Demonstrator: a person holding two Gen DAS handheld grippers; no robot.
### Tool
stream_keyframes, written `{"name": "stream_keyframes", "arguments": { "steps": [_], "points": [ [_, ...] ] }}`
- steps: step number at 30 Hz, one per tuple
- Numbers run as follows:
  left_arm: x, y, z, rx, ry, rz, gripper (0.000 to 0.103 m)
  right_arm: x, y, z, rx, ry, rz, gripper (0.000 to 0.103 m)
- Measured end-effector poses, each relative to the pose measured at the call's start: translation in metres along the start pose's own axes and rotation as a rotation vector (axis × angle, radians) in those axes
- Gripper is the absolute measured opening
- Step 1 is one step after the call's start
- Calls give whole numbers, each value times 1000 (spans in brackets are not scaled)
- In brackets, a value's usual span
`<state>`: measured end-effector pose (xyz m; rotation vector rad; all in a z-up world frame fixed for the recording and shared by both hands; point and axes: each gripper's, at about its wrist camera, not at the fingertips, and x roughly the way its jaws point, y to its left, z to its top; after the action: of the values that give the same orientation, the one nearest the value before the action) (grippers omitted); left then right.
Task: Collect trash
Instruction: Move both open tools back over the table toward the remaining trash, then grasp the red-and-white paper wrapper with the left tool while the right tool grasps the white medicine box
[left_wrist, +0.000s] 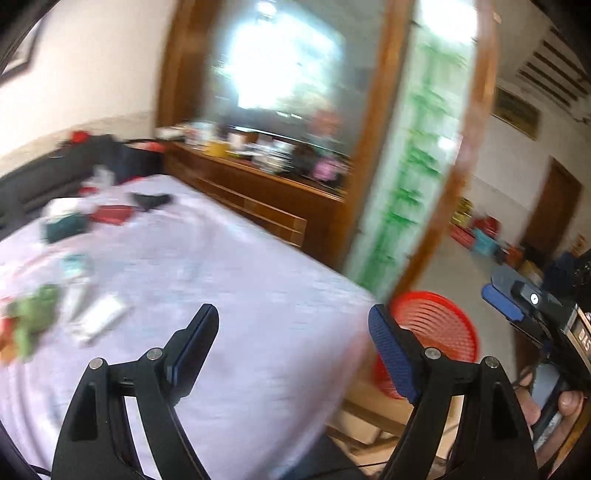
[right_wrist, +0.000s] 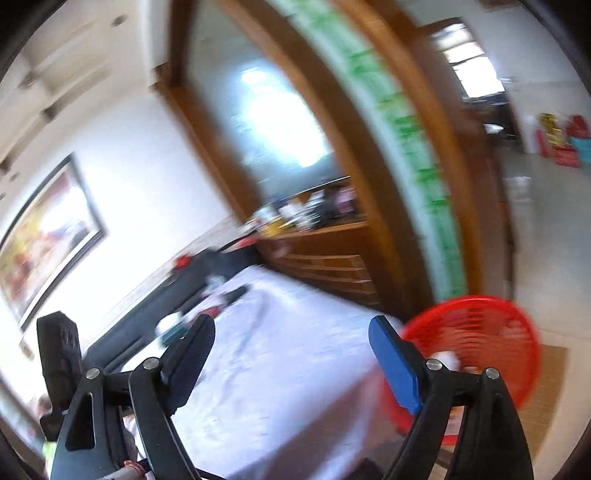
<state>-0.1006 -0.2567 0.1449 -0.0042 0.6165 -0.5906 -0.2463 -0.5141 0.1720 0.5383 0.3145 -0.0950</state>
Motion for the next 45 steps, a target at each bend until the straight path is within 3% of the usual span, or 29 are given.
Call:
{"name": "stream_keyframes", "arguments": {
  "steps": [8, 17, 36, 41, 45],
  "points": [
    [-57, 112, -13, -201, -55, 177, 82, 65, 97, -37, -77, 157, 215, 90],
    [-90, 192, -38, -345, -70, 300, 82, 136, 161, -78, -95, 331, 294, 90],
    [-88, 281, -59, -492, -44, 433, 82, 259, 227, -136, -70, 593, 318, 87],
    [-79, 304, -68, -526, -34, 446, 82, 305, 239, -160, -43, 690, 290, 82],
    [-71, 327, -69, -566, -17, 472, 82, 335, 244, -172, -26, 721, 253, 82]
  ]
}}
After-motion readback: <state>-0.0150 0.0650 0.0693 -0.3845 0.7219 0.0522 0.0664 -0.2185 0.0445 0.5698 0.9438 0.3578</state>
